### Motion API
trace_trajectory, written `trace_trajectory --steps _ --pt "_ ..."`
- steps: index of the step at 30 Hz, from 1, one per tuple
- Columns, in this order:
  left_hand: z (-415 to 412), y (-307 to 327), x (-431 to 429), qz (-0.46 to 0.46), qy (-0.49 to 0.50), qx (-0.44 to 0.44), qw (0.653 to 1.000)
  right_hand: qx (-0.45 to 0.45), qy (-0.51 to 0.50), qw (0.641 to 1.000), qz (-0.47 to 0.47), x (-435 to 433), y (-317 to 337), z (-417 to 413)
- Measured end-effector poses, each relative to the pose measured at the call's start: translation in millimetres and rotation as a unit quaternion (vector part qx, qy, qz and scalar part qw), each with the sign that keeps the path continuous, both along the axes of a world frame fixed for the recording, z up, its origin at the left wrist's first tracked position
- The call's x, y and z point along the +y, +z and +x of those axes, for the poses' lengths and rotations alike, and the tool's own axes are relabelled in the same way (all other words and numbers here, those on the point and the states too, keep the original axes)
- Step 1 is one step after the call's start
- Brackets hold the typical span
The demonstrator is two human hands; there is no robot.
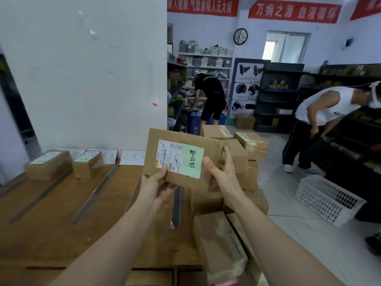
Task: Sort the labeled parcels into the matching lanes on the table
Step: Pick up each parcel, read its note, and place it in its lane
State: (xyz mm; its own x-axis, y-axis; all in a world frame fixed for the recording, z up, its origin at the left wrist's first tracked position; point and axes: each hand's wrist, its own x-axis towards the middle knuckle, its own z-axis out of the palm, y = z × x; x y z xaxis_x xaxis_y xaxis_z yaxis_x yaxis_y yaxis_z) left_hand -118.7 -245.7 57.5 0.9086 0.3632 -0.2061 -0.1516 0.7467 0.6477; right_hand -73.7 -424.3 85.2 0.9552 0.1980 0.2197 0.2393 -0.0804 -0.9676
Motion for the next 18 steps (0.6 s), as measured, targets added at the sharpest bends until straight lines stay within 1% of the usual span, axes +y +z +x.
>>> trace_trajectory --steps 3,5,7,11,14,16,18 --pt "-3 0 12 -0.005 0.003 -0.013 1.000 -0.041 -0.011 0.999 -0.023 4 8 0" --pt "-6 -2 18 0.020 0.010 -0.013 1.000 -0.072 -0.010 0.996 -0.054 6 13 -1" --pt "-10 -4 25 0.049 0.017 -0.009 0.999 -0.083 0.007 0.994 -0.076 6 16 1" --pt "-18 -8 38 0.070 0.036 0.016 0.997 -0.112 0.029 0.986 -0.123 13 17 3" --pt "-26 -8 47 0.093 0.072 0.044 0.992 -0.108 0.033 0.983 -0.147 26 11 4" --pt "-34 -8 54 0.103 0.089 0.048 0.990 -0.090 0.050 0.984 -0.146 36 9 3" --pt "-44 -7 62 0.135 0.100 0.053 0.984 -0.059 0.074 0.986 -0.140 47 4 4"
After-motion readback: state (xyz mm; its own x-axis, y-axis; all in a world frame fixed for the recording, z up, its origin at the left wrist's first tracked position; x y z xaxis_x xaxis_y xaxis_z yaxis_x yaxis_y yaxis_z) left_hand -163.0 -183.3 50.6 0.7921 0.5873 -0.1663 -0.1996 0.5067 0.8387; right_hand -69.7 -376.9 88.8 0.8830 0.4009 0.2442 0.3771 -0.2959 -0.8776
